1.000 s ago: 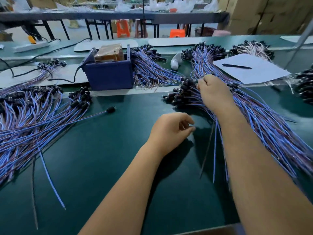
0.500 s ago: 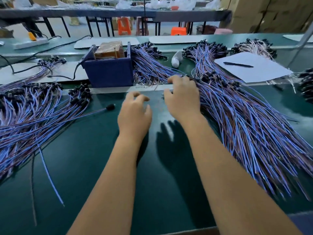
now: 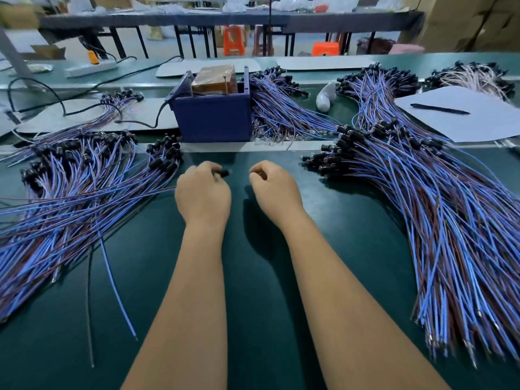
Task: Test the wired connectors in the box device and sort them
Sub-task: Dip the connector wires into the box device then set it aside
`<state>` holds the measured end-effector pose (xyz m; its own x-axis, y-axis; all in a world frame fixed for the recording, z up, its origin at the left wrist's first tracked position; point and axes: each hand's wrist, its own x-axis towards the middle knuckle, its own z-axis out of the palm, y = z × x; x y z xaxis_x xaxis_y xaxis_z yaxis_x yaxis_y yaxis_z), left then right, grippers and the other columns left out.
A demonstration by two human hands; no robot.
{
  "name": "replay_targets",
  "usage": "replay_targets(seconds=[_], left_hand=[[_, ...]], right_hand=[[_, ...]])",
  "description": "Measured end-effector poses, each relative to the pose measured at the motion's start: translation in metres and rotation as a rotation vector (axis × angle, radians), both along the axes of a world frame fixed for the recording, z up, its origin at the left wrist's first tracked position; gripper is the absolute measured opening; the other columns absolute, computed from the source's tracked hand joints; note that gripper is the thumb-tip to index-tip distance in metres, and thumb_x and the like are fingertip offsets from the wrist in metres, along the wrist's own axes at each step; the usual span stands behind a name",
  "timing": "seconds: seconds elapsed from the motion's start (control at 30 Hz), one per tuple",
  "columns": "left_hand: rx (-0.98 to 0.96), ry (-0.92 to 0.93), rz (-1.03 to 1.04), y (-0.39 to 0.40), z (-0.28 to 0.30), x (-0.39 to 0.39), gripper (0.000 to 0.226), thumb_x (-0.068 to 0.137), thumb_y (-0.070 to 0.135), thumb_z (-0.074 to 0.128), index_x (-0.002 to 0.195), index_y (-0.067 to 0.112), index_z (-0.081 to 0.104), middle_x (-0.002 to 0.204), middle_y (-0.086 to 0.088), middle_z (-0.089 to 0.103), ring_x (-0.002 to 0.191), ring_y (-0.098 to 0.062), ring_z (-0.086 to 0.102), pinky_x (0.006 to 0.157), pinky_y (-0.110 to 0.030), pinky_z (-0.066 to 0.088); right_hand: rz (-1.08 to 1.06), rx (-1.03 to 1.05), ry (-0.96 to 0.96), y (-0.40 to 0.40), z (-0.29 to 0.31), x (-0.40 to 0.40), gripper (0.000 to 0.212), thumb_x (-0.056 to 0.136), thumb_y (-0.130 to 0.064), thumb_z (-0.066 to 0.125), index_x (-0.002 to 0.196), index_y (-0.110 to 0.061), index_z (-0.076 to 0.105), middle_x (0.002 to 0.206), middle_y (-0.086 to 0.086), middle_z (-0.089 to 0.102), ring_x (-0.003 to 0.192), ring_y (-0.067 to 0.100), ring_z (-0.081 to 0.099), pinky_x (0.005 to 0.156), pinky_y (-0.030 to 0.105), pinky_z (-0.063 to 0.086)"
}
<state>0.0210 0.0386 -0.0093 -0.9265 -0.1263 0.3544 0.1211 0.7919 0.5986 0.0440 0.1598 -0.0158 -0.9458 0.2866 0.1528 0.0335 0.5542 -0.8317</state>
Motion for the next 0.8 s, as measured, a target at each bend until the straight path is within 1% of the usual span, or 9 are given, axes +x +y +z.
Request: replay_targets(seconds=[0.07,0.13,0.2,0.33,0.43,0.53,0.6,0.7,0.8], left_hand=[[0.217,0.157,-0.070,0.009,0.004,0.005,0.027,0.096,0.010,0.050,0.113,0.015,0.069,0.109,-0.006,0.068,0.102,-0.025,0.060,0.091,-0.036,0.045],[0.574,0.213,-0.192,0.019,0.012,0.013,0.025,0.093,0.008,0.052,0.106,0.016,0.072,0.105,-0.001,0.069,0.098,-0.014,0.063,0.089,-0.028,0.048],[0.908,0.158,-0.350,0.028,0.018,0.021,0.024,0.089,0.009,0.051,0.096,0.011,0.074,0.097,-0.002,0.071,0.088,-0.007,0.063,0.081,-0.019,0.048],[1.239,-0.200,-0.771,0.032,0.024,0.027,0.043,0.091,0.026,0.041,0.070,0.011,0.075,0.069,-0.003,0.067,0.067,-0.014,0.059,0.063,-0.024,0.047],[1.217,-0.505,-0.946,0.032,0.024,0.027,0.049,0.088,0.033,0.043,0.056,0.007,0.069,0.063,-0.011,0.060,0.066,-0.024,0.054,0.066,-0.032,0.043],[0.990,-0.649,-1.036,0.032,0.021,0.029,0.052,0.089,0.033,0.041,0.048,0.008,0.061,0.062,-0.010,0.058,0.065,-0.023,0.050,0.069,-0.031,0.040],[0.857,-0.752,-1.058,0.032,0.020,0.033,0.051,0.084,0.037,0.043,0.045,0.009,0.060,0.063,-0.011,0.055,0.061,-0.022,0.048,0.069,-0.030,0.039],[0.761,-0.818,-1.020,0.032,0.021,0.034,0.048,0.081,0.040,0.045,0.044,0.012,0.059,0.057,-0.007,0.054,0.056,-0.019,0.049,0.060,-0.026,0.040],[0.758,-0.780,-0.947,0.029,0.022,0.032,0.045,0.084,0.038,0.047,0.046,0.016,0.058,0.055,-0.002,0.054,0.052,-0.015,0.047,0.052,-0.022,0.041]], right_hand=[[0.014,-0.175,0.039,0.004,0.001,0.002,0.016,0.097,-0.020,0.048,0.094,-0.019,0.064,0.082,-0.004,0.062,0.075,0.017,0.057,0.068,0.028,0.046],[0.033,-0.418,0.060,0.008,0.005,0.005,0.023,0.101,-0.017,0.043,0.092,-0.016,0.063,0.073,0.000,0.060,0.059,0.015,0.053,0.054,0.022,0.042],[0.067,-0.630,0.080,0.012,0.010,0.010,0.028,0.104,-0.017,0.036,0.094,-0.013,0.062,0.071,0.006,0.062,0.053,0.017,0.054,0.050,0.022,0.041],[0.134,-0.870,0.092,0.012,0.017,0.015,0.036,0.107,-0.023,0.031,0.098,-0.009,0.063,0.071,0.006,0.065,0.058,0.018,0.062,0.057,0.026,0.050],[0.119,-1.083,0.058,0.012,0.020,0.015,0.037,0.107,-0.025,0.032,0.100,-0.004,0.062,0.076,0.012,0.063,0.064,0.016,0.059,0.056,0.023,0.049],[0.026,-1.214,0.061,0.019,0.021,0.015,0.028,0.104,-0.016,0.041,0.089,-0.004,0.061,0.057,0.005,0.062,0.051,0.015,0.058,0.047,0.019,0.045],[-0.013,-1.236,0.044,0.023,0.021,0.017,0.026,0.103,-0.020,0.044,0.089,-0.006,0.062,0.060,0.005,0.064,0.052,0.017,0.057,0.050,0.021,0.047],[-0.032,-1.186,0.052,0.026,0.020,0.016,0.027,0.101,-0.028,0.049,0.088,-0.009,0.064,0.061,0.002,0.065,0.053,0.015,0.056,0.057,0.024,0.047],[0.006,-1.115,0.096,0.027,0.016,0.014,0.029,0.103,-0.025,0.045,0.089,-0.007,0.064,0.062,0.003,0.063,0.045,0.014,0.054,0.047,0.021,0.045]])
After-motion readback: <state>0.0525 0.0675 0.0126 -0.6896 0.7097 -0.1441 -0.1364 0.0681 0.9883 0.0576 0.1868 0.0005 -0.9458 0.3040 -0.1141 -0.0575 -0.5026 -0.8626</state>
